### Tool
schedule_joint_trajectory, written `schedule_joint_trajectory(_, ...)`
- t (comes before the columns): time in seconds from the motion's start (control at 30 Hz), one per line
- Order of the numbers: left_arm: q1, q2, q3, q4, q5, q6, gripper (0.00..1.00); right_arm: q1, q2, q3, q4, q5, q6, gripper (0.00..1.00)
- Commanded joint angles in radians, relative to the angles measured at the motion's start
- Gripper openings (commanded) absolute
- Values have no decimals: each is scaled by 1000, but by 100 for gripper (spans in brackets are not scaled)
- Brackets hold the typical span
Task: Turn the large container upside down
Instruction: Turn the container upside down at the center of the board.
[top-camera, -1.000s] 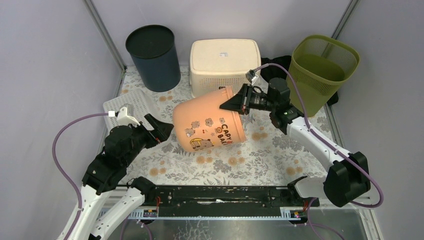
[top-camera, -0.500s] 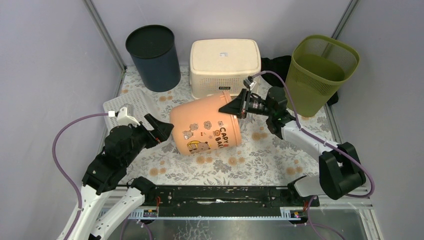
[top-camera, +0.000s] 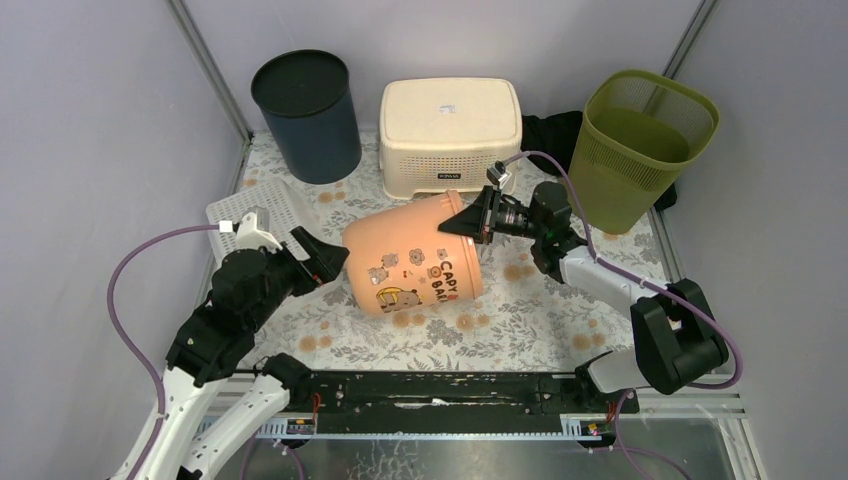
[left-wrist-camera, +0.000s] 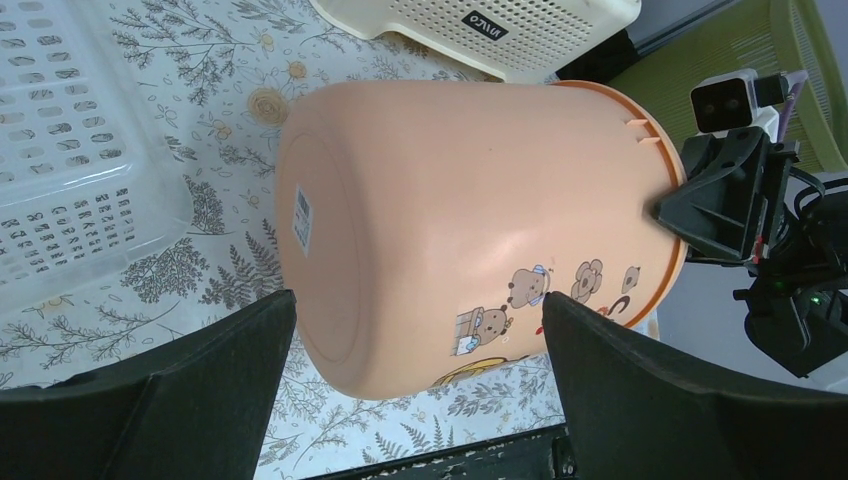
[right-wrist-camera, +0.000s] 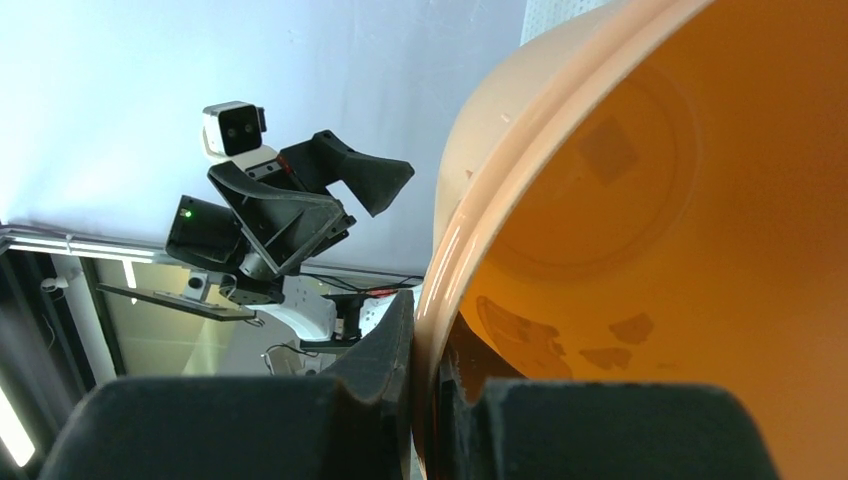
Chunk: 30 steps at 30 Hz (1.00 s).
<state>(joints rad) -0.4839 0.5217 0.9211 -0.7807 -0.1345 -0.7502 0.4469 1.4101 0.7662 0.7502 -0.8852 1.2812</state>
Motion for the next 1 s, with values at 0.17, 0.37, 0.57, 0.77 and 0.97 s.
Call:
schedule_joint_trajectory(0.17,-4,14,-2,39,19,0,100,-12,-15,-25,58,-20,-55,0)
schedule_joint_trajectory(0.37,-4,19,-2,40,19,2,100,-16,-13,-50,35,-21,-79,0)
schedule_joint_trajectory(0.57,-4,18,-5,47,25,0,100,-22,-21,-66,15,-23,-97,11)
schedule_joint_trajectory(0.77,-4,18,-6,49,26,0,100,-21,-35,-70,-28,-25,-124,22)
schedule_joint_trajectory(0.97,-4,11,-17,49,27,-3,100,-21,-49,-73,-91,-38,-161,38)
